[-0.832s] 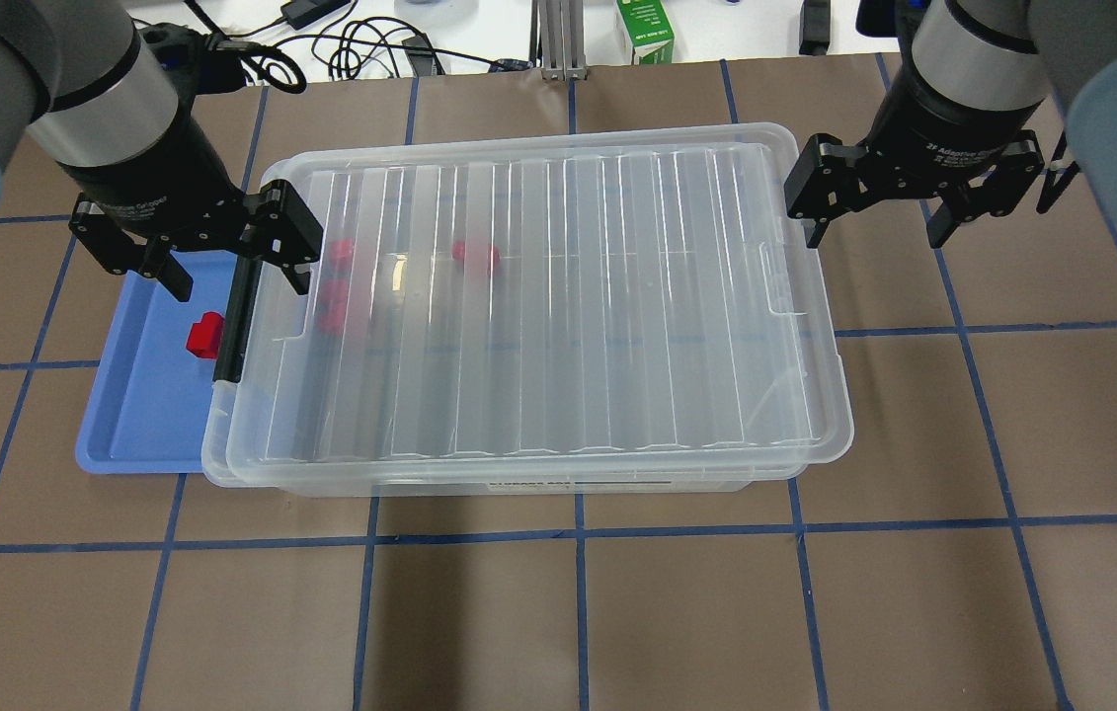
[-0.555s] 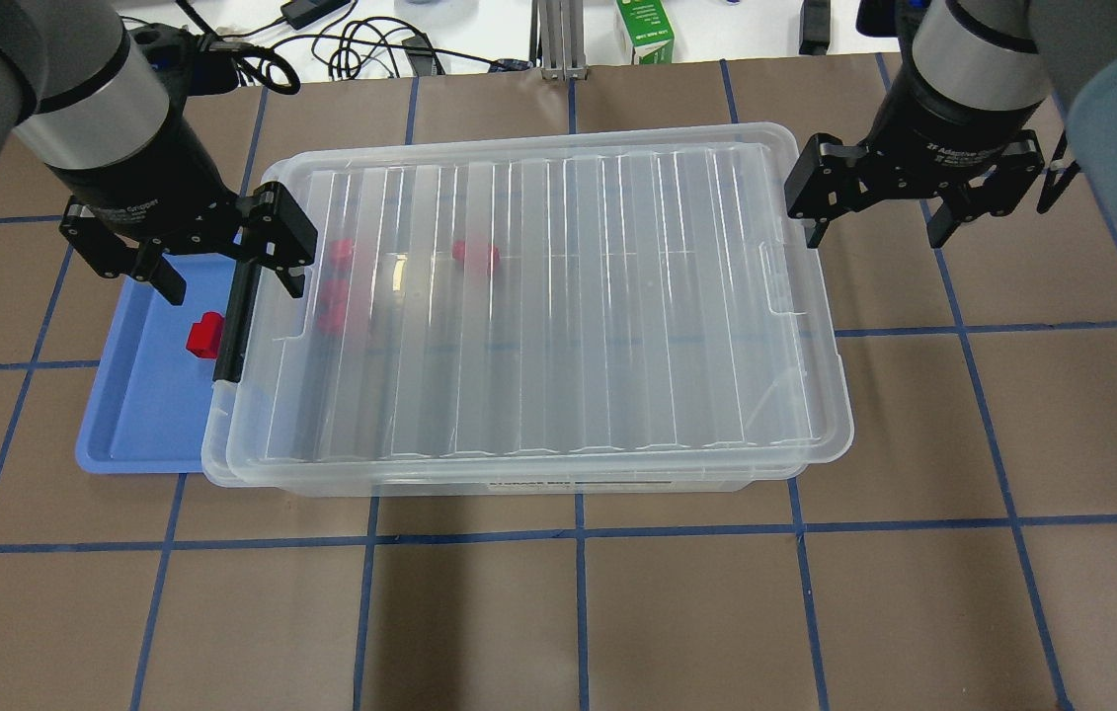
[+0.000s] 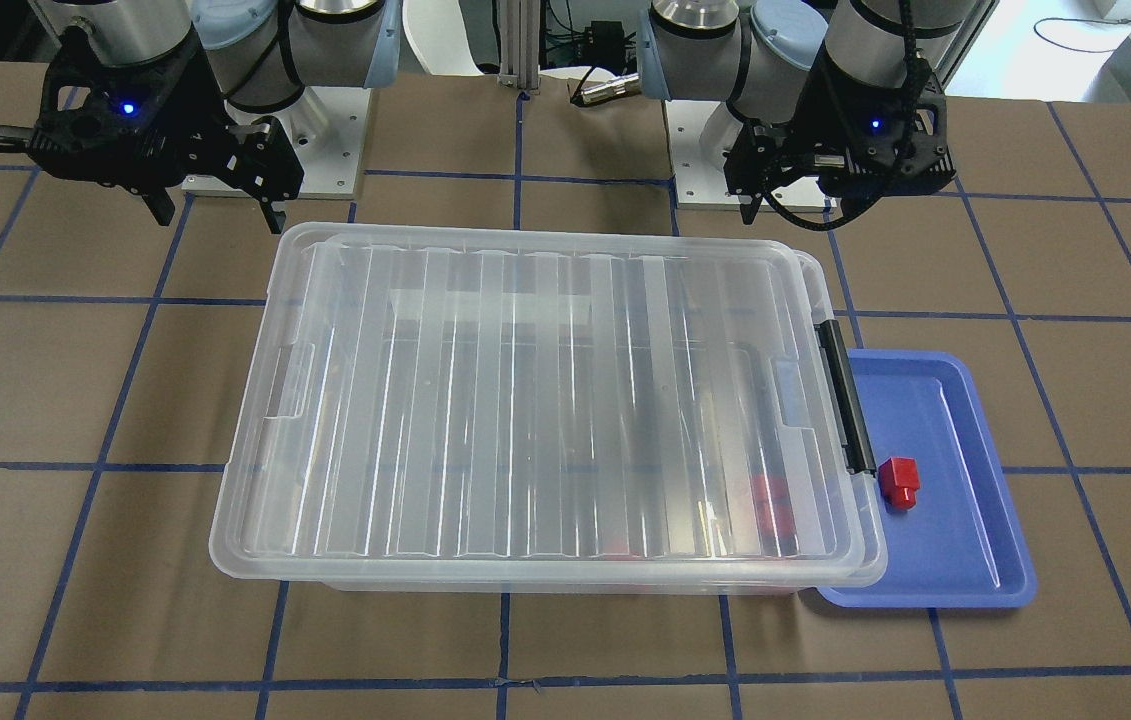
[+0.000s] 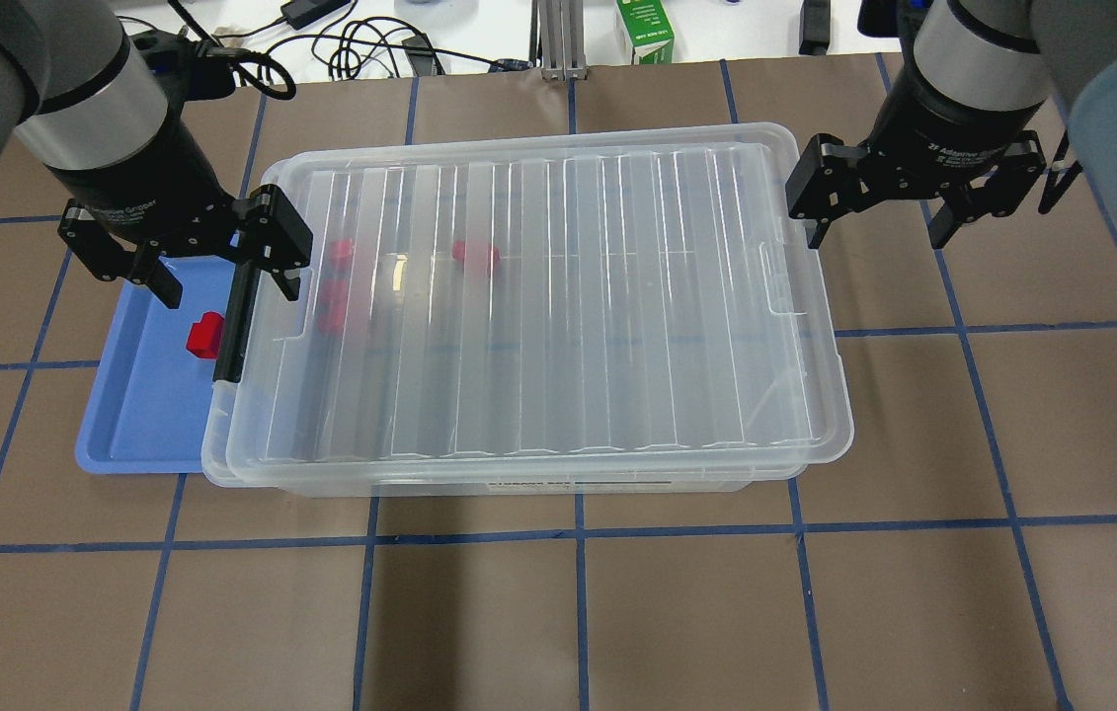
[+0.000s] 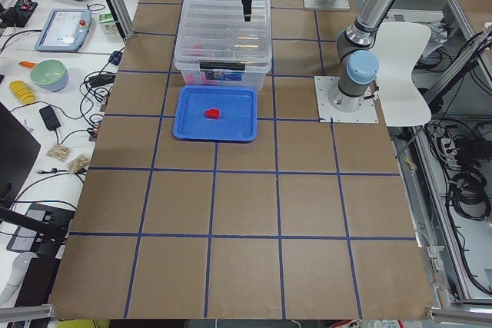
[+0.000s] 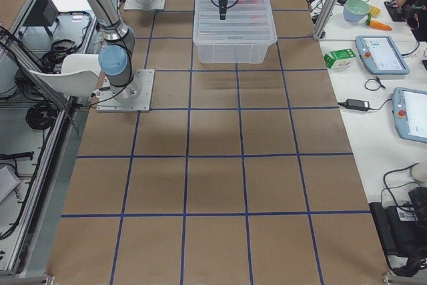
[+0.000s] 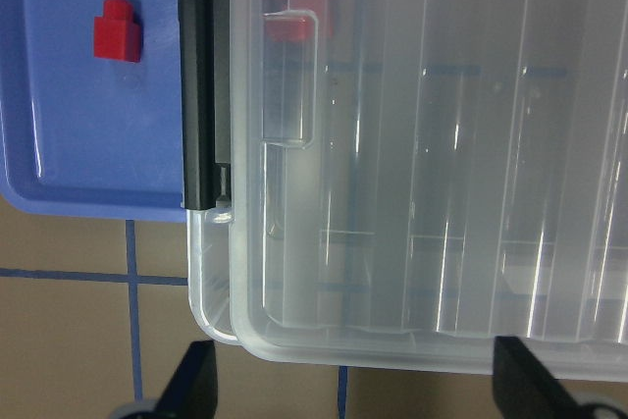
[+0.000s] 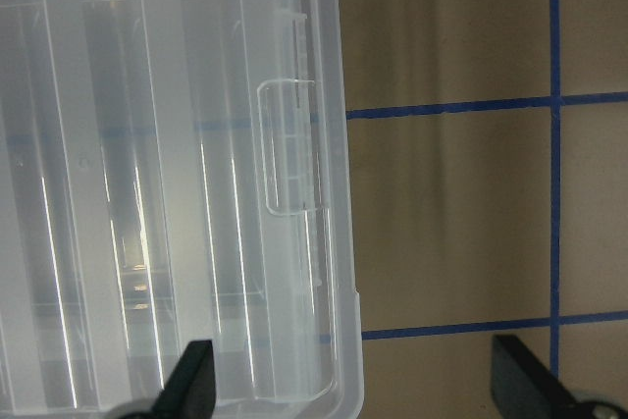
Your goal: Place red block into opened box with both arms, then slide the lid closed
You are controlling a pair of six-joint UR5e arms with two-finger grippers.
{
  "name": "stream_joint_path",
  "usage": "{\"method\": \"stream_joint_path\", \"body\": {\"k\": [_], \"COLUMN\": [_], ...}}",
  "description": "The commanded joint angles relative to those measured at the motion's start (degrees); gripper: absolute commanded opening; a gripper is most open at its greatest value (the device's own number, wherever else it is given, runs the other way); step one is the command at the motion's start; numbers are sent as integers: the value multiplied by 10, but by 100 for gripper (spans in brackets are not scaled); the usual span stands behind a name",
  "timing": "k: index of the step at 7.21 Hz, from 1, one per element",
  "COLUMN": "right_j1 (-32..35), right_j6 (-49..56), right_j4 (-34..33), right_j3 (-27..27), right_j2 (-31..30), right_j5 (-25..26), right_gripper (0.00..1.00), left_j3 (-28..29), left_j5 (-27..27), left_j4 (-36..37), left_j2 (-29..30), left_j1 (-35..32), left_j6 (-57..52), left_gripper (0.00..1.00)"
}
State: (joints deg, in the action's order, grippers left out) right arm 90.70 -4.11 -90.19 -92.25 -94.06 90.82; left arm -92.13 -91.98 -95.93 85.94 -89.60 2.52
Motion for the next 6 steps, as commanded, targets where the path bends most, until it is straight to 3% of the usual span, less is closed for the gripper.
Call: {"method": "stream_joint_path", "body": {"k": [1,4,5,6], "right_j1": [-7,-14,-15,-15], "right_j6": [2,8,11,19], "right_j4": [-3,0,-43,-134], "right_j3": [1,-17,-59,-107], "right_j2": [1,2,10,25], "right_j5": [1,-4,-6,-7], "right_gripper": [100,100,100,100], "left_j3": [-23,-26,-25,-16], "left_j5": [0,0,2,9], "left_j4": [24,30,29,29], "left_j2": [5,-5,-6,-15], "left_j1": [2,-1,-1,-1], "left_j6": [-1,-5,-20,-34], "left_gripper": [100,100,100,100]}}
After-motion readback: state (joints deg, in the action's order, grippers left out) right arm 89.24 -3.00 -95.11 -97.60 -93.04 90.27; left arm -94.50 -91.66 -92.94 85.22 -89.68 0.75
